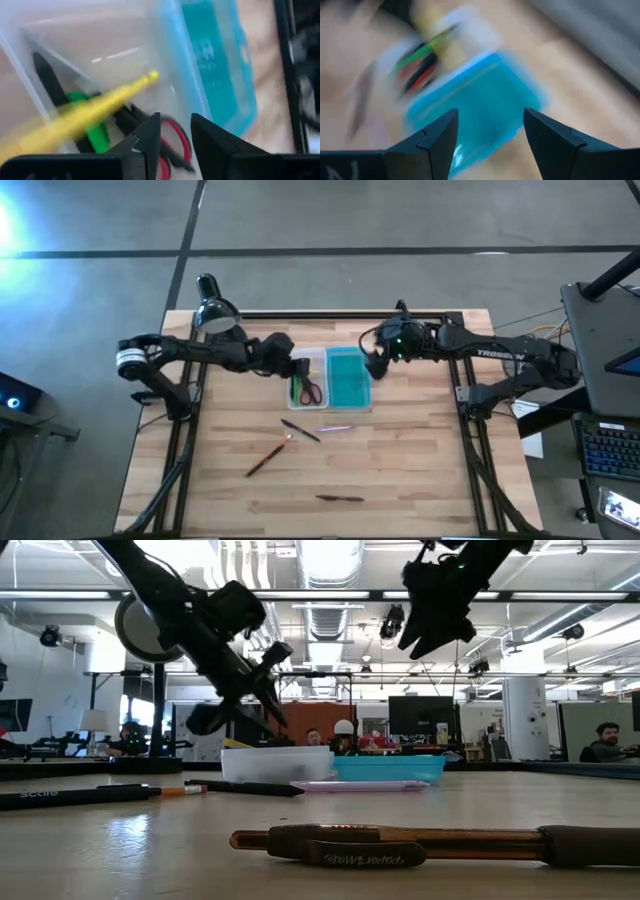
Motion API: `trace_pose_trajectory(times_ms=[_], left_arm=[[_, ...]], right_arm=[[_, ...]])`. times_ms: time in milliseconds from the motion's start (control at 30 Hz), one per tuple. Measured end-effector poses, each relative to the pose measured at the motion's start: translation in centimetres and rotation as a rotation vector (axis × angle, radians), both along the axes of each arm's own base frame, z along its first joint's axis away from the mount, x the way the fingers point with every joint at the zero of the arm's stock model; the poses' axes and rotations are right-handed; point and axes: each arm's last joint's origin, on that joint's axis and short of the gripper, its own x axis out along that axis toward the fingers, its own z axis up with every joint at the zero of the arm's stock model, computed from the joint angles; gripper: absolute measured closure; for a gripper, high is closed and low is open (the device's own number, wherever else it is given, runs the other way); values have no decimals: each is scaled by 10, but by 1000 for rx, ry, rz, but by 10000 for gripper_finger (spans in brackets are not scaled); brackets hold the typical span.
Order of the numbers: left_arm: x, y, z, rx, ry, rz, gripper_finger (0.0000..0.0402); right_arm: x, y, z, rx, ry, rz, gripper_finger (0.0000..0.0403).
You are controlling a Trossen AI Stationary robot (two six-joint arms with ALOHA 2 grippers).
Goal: Pick & place school supplies into a supply box
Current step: Put the purple pen into the supply box
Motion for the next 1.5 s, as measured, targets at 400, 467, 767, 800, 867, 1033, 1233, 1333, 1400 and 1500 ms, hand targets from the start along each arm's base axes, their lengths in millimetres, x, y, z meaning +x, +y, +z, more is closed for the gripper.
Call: trace_pose_trajectory(times_ms=[400,467,767,800,867,1033,1233,1333,1400,1500], left_arm=[[-53,-59,48,278,126,-558,308],[-59,-67,49,289,162,-589,307],[-70,-87,44,311,203,-624,307],[-71,-88,43,303,203,-622,307],[-72,-91,41,301,195,-625,307],[-75,-96,39,290,207,-644,307],[-76,-97,40,294,199,-650,307],[-76,-97,41,298,198,-652,307],[-76,-97,41,310,204,-641,307],[-76,-96,41,338,214,-629,307]], right_arm=[[7,60,-70,29,168,824,188],[15,70,-79,41,166,843,188],[55,91,-114,-3,180,668,188],[58,91,-118,3,198,662,188],[66,94,-127,23,227,650,188],[86,103,-140,50,255,643,188],[98,116,-158,11,327,642,189],[98,121,-163,-28,365,627,200],[97,124,-167,-40,387,627,218],[96,128,-172,-35,403,621,257]])
